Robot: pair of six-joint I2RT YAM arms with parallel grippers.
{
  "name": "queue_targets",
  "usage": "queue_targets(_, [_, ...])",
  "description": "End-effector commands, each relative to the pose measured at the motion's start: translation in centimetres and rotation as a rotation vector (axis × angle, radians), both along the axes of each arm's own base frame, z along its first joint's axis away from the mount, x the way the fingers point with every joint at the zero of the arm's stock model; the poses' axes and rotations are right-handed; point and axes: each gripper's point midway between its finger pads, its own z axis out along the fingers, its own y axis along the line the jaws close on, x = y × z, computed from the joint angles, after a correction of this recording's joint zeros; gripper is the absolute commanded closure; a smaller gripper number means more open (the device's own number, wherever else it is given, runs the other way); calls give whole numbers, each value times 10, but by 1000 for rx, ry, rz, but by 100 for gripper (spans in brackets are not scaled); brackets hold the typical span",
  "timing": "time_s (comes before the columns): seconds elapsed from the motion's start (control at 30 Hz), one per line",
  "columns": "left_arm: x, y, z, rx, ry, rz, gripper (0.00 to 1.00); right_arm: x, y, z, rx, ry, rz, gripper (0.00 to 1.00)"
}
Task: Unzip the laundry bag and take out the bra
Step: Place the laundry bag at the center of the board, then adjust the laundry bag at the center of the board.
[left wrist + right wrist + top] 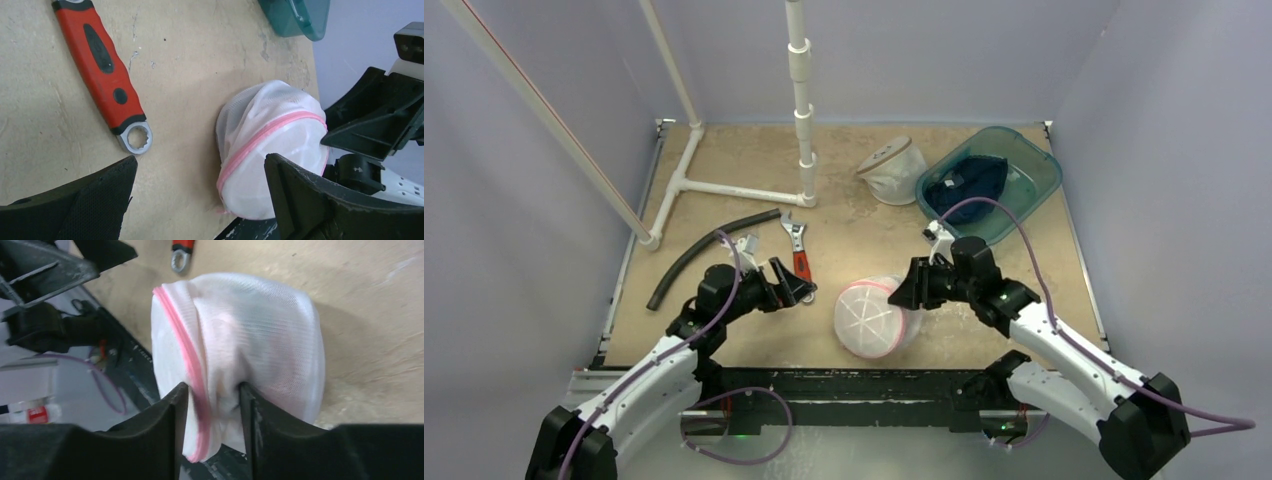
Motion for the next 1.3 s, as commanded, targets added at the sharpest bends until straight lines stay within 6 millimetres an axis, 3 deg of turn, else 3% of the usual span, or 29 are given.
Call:
queue_targets(0.0, [-1, -16, 33, -123, -96, -63, 3, 24, -15, 10, -45, -82, -155, 43])
queue_targets(0.03, [-2, -16, 32, -115, -93, -68, 3, 26, -19, 15, -55, -92, -176, 36])
queue_targets(0.13, [-7, -18, 32, -108, -93, -84, 3, 23, -28, 26, -64, -95, -219, 29])
queue_targets(0.23, [-16, -22, 26, -114, -78, -100, 3, 13, -34, 25, -47, -51, -263, 29])
queue_targets(0.4, [-38, -44, 12, -150, -53, -174, 6, 2, -45, 3, -27, 21, -351, 31])
queue_targets(0.63, [-56, -85, 7, -77, -115, -338, 6, -8, -33, 4, 69, 35, -306, 31])
queue_targets(0.9, [-46, -99, -16, -14, -173, -397, 8, -16, -24, 24, 159, -19, -227, 31])
queue_targets(0.97, [-43, -104, -15, -31, -203, -408, 10, -20, -22, 23, 171, -18, -209, 31])
queue_targets(1.1, [-41, -116, -6, -78, -253, -443, 22, -26, -21, 20, 182, -27, -175, 32])
queue_targets(1.17, [-43, -121, -3, -100, -272, -474, 33, -28, -20, 20, 187, -29, -158, 32])
queue_targets(1.27, [-46, -125, 3, -124, -301, -509, 39, -29, -21, 19, 181, -30, -156, 32])
